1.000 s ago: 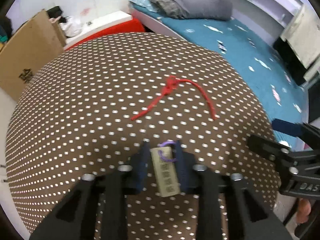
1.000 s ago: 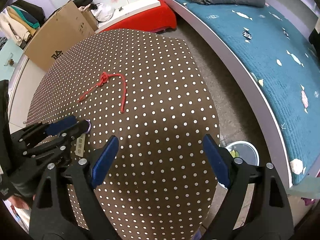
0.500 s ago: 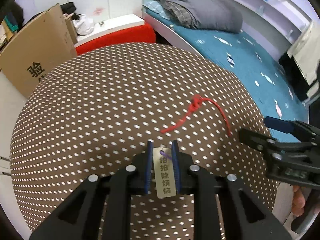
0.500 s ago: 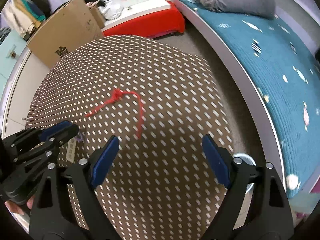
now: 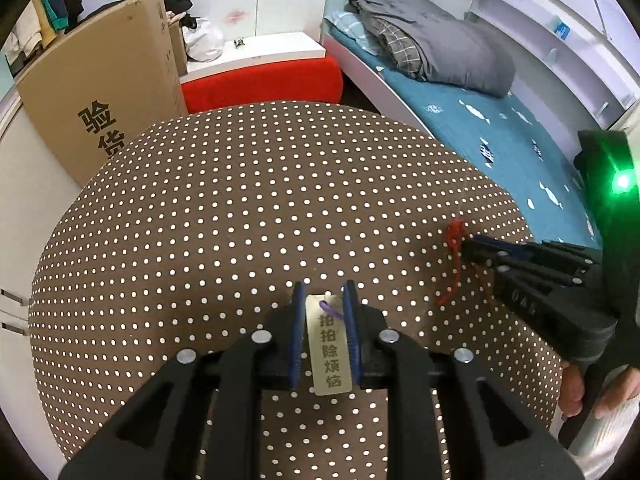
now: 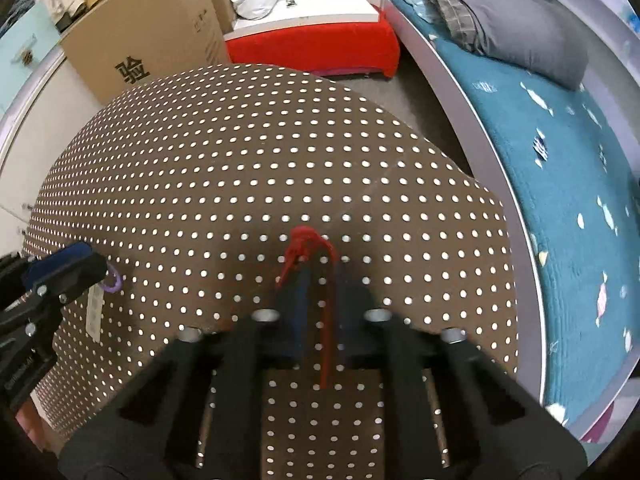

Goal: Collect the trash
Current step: 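Grasp the red string with the right tool while the left holds the tag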

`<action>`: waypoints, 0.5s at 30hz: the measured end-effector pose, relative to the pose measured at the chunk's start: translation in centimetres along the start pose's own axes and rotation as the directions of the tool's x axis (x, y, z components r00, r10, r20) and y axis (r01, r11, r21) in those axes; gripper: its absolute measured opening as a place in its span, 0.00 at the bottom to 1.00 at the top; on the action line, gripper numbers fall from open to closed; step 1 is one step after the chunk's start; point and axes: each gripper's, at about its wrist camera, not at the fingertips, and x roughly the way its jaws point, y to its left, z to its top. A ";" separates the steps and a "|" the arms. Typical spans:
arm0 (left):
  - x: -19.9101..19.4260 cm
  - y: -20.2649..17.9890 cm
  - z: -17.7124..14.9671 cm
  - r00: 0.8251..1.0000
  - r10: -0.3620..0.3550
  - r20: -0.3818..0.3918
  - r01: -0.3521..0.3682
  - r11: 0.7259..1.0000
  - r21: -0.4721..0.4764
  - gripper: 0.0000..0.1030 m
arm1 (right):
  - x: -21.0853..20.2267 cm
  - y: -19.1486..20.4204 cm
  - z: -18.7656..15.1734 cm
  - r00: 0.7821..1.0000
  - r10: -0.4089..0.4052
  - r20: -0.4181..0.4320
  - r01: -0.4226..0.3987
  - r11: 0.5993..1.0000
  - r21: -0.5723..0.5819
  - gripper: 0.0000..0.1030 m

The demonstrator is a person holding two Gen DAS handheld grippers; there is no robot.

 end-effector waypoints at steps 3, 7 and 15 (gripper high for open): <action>-0.2 -0.9 -0.3 1.000 -0.002 0.003 0.002 1.000 0.015 0.18 | -0.9 -1.4 -0.7 1.000 0.006 0.016 -0.007 0.999 0.039 0.03; -0.4 -3.3 -0.8 1.000 -0.025 0.003 0.024 0.998 0.055 0.18 | -3.2 -4.0 -2.5 0.999 0.027 0.041 -0.031 0.996 0.089 0.02; -2.0 -5.8 -1.8 0.998 -0.053 0.028 0.051 0.996 0.070 0.18 | -5.3 -4.2 -2.5 0.997 0.018 0.075 -0.025 0.996 0.084 0.74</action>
